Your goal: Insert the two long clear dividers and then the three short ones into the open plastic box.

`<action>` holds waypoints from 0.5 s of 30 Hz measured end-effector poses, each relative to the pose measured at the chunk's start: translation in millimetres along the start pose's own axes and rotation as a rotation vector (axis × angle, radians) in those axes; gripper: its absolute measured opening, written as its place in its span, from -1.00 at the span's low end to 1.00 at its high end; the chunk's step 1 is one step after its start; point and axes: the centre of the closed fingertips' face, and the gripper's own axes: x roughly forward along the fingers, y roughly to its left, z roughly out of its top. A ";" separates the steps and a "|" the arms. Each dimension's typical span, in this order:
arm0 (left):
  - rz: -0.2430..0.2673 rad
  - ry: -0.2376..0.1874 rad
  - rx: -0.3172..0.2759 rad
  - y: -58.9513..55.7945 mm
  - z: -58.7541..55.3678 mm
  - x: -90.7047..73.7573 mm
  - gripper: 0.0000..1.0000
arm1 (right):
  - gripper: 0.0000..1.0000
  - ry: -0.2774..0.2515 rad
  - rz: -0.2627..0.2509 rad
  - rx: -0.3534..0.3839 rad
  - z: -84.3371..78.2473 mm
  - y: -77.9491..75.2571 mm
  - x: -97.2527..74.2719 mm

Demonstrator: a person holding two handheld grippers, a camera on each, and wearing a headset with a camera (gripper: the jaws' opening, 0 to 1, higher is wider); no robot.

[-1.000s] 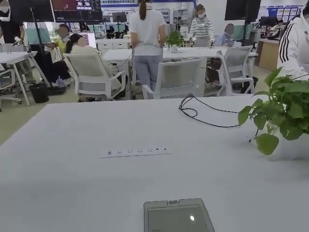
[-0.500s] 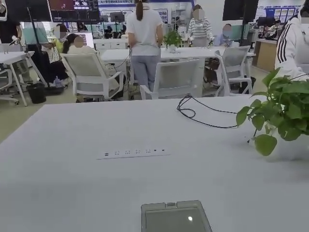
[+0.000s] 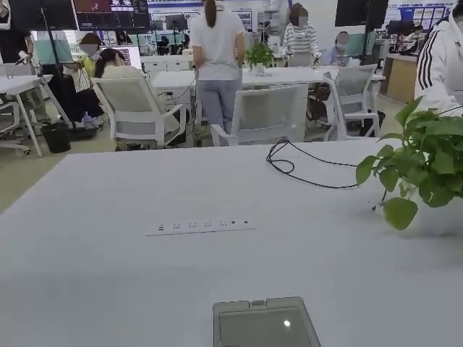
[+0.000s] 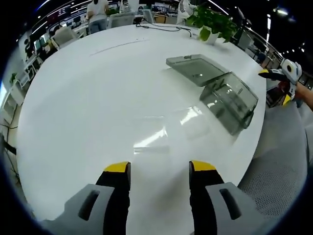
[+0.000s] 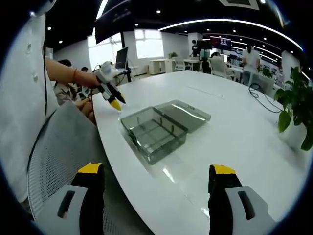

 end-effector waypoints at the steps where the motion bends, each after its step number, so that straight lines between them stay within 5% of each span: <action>1: 0.008 0.014 0.011 0.5 -1.7 1.2 -0.08 | 0.78 0.001 0.001 0.000 -0.2 0.4 0.2; 15: 0.071 0.091 0.039 4.9 -8.9 8.8 -0.20 | 0.78 -0.007 -0.001 0.011 -1.5 0.2 1.4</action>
